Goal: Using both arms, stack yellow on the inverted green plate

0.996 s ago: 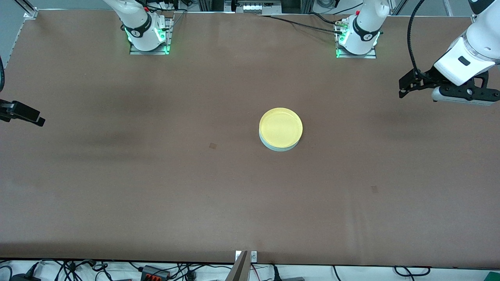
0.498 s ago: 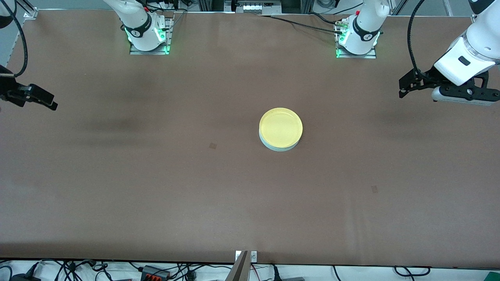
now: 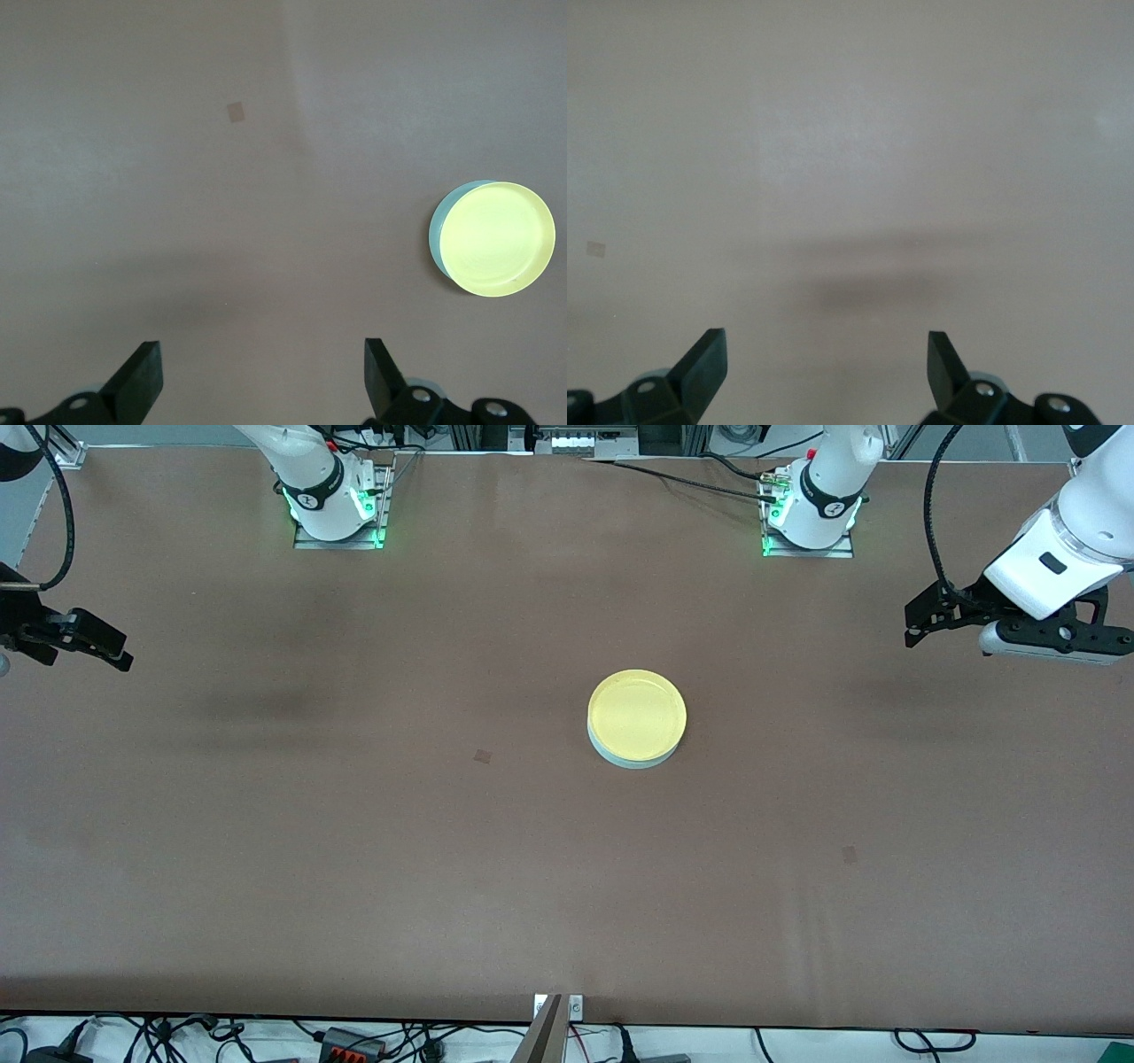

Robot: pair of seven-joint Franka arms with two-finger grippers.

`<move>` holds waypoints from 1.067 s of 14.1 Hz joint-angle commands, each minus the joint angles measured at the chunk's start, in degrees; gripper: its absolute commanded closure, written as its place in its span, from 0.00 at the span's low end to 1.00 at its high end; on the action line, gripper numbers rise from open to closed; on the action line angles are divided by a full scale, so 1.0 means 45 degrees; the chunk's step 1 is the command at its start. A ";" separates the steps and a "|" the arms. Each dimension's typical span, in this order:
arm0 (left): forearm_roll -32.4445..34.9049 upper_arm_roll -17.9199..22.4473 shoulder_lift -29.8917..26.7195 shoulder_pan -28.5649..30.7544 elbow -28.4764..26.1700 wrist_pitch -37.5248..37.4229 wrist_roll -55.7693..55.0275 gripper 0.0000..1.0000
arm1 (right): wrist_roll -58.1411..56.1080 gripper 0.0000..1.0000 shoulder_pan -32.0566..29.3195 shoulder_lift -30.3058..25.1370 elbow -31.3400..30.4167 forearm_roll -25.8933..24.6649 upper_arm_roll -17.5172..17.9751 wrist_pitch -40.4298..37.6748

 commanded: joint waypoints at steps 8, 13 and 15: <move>-0.0028 -0.0041 0.0104 0.0037 0.0363 -0.0311 0.0048 0.00 | -0.0087 0.00 0.0082 0.0154 0.0539 -0.0214 0.0029 -0.0022; -0.0047 -0.0041 0.0104 0.0037 0.0363 -0.0350 0.0068 0.00 | -0.0126 0.00 -0.0035 0.0135 0.0538 -0.0214 0.0203 -0.0120; -0.0047 -0.0041 0.0104 0.0017 0.0363 -0.0350 0.0068 0.00 | -0.0107 0.00 0.0043 0.0116 0.0519 -0.0195 0.0204 -0.0139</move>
